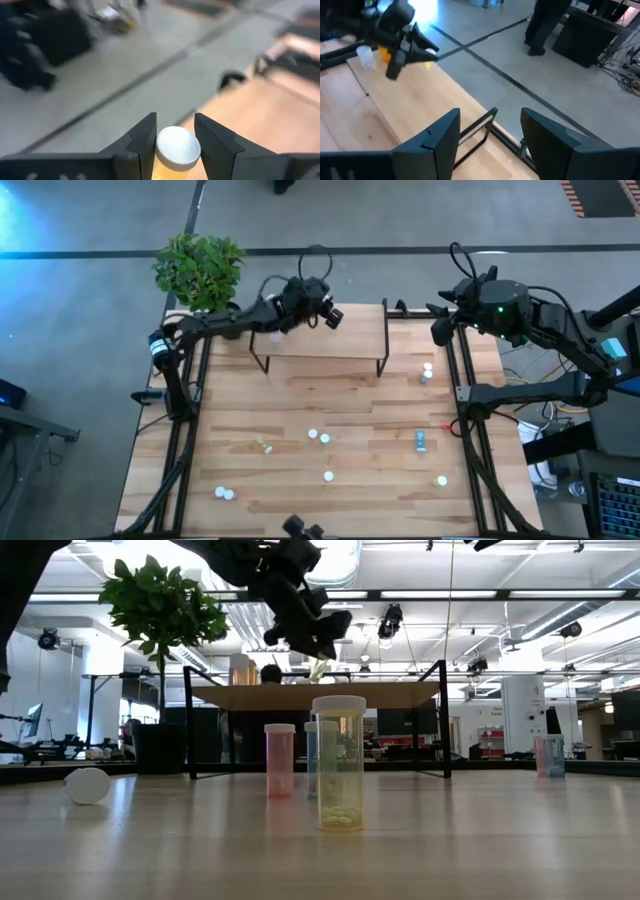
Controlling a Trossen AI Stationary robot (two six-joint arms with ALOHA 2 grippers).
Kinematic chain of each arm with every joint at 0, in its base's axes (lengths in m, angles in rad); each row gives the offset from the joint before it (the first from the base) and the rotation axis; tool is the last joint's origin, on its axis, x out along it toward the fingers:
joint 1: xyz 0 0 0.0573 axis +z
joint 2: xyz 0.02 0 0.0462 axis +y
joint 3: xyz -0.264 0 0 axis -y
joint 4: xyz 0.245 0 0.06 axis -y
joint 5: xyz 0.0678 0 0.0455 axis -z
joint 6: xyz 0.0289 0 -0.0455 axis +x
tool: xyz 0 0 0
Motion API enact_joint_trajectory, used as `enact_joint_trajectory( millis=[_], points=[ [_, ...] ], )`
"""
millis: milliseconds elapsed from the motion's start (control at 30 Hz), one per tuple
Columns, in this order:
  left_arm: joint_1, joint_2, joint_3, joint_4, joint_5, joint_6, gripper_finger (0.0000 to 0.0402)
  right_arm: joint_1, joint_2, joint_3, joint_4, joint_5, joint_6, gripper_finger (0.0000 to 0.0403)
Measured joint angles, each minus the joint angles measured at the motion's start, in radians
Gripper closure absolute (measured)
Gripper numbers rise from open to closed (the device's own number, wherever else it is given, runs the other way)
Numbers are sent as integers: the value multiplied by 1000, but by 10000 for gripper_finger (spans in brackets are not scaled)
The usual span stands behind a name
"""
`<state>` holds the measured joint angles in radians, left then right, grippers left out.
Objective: Pick and place medicine bottles onto shelf by color
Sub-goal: Put the yellow pill bottle on the shelf
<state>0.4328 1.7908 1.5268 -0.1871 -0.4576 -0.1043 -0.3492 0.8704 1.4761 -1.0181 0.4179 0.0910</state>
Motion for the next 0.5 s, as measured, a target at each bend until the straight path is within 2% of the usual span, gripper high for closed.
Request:
enact_joint_trajectory(
  millis=[133, 267, 333, 500],
  points=[
    [72, -3, 58, -132, 284, 35, 290, 0, 0, 0, -36, 0, -5, 202],
    [134, -8, 59, -137, 541, 87, 290, 0, -1, 0, -56, 0, 2, 202],
    [158, -10, 56, -150, 594, 147, 290, 0, -5, 0, -68, 0, 8, 202],
    [212, -10, 48, -226, 600, 219, 290, 0, -14, 0, -102, 0, 25, 202]
  ],
)
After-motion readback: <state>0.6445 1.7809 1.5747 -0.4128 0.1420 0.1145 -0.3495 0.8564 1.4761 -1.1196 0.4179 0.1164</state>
